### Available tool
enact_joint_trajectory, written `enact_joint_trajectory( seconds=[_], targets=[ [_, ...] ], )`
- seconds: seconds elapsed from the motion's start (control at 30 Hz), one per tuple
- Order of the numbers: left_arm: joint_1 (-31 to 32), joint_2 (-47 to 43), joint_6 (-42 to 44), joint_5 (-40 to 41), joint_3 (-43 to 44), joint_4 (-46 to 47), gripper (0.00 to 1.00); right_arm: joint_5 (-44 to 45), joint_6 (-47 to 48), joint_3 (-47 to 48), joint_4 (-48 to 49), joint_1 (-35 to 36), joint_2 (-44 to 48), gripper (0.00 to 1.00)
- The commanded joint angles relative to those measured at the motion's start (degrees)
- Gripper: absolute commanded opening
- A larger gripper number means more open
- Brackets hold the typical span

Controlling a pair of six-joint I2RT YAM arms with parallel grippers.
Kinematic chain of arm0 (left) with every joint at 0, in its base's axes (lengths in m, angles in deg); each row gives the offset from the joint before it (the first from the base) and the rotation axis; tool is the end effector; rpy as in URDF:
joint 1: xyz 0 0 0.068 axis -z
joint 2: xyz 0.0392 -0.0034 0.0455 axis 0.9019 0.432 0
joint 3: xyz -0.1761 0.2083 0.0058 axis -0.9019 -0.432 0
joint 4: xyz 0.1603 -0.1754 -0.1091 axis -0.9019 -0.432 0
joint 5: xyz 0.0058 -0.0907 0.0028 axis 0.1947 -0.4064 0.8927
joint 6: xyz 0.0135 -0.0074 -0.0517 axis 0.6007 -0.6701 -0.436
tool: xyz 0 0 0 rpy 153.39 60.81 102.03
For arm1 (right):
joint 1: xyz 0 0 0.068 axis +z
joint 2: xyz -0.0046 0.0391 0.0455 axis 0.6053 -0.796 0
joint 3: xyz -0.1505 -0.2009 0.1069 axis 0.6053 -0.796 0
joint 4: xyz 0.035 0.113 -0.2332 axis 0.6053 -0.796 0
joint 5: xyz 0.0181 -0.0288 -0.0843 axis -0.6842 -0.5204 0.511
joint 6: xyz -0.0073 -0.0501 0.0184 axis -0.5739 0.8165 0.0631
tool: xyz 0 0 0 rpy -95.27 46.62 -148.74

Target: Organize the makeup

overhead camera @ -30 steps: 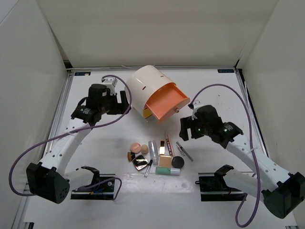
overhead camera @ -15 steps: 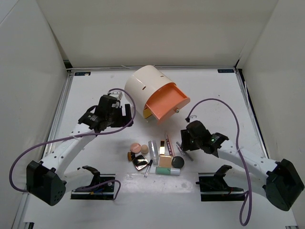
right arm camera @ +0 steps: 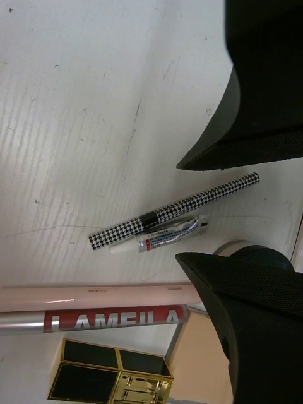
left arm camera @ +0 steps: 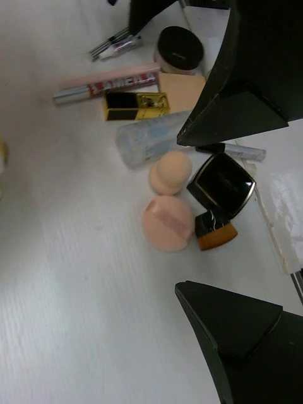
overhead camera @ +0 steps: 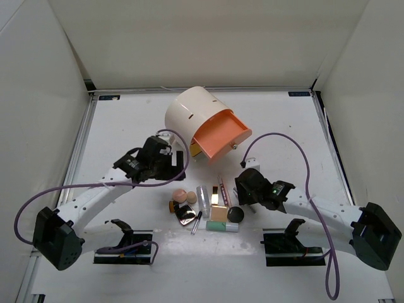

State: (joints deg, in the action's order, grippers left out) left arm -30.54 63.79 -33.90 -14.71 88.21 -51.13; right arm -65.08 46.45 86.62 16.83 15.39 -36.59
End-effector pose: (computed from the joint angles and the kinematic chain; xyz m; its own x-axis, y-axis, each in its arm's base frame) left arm 0.1876 -0.1261 0.2594 -0.8484 0.0206 -0.5289 0.1926 0.9427 -0.2723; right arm 0.1275 0.1463 0.1806 -0.7383 -0.1712 -0.6524 -0.2752 0.9595 0.0597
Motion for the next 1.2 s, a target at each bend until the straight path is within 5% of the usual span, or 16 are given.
enact_joint_trajectory(
  seconds=[0.0, 0.2, 0.47, 0.6, 0.87, 1.0, 1.03, 1.17],
  targets=[
    [7.14, -0.70, -1.71, -3.41, -1.89, 2.30, 0.98, 3.19, -2.30, 0.25, 0.24, 0.79, -0.33, 0.58],
    [19.46, 5.96, -3.56, 1.48, -2.43, 5.12, 0.95, 3.89, -2.66, 0.17, 0.77, 0.62, 0.37, 0.58],
    [23.26, 15.47, -6.64, 10.38, -1.19, 3.19, 0.80, 5.30, -4.24, 0.96, -1.51, 0.62, 2.47, 0.58],
    [23.09, 16.70, -7.51, 11.70, -1.20, 4.77, 0.59, 6.01, -5.12, 0.96, -2.39, 0.44, 4.59, 0.58],
    [23.26, 18.11, -4.18, 10.91, 0.03, 6.53, 0.48, 7.41, -5.47, 1.04, -3.80, 0.44, 6.35, 0.59],
    [23.17, 17.23, -3.12, 11.17, -0.14, 7.59, 0.25, 8.12, -5.47, 1.57, -4.51, 0.44, 6.70, 0.59],
    [23.26, 16.80, -2.86, 11.43, -0.05, 7.76, 0.12, 8.38, -5.30, 1.57, -4.50, 0.44, 6.61, 0.59],
    [23.26, 15.48, -3.12, 11.96, 1.44, 5.13, 0.09, 8.47, -4.77, 1.48, -4.50, 0.27, 7.40, 0.59]
  ],
)
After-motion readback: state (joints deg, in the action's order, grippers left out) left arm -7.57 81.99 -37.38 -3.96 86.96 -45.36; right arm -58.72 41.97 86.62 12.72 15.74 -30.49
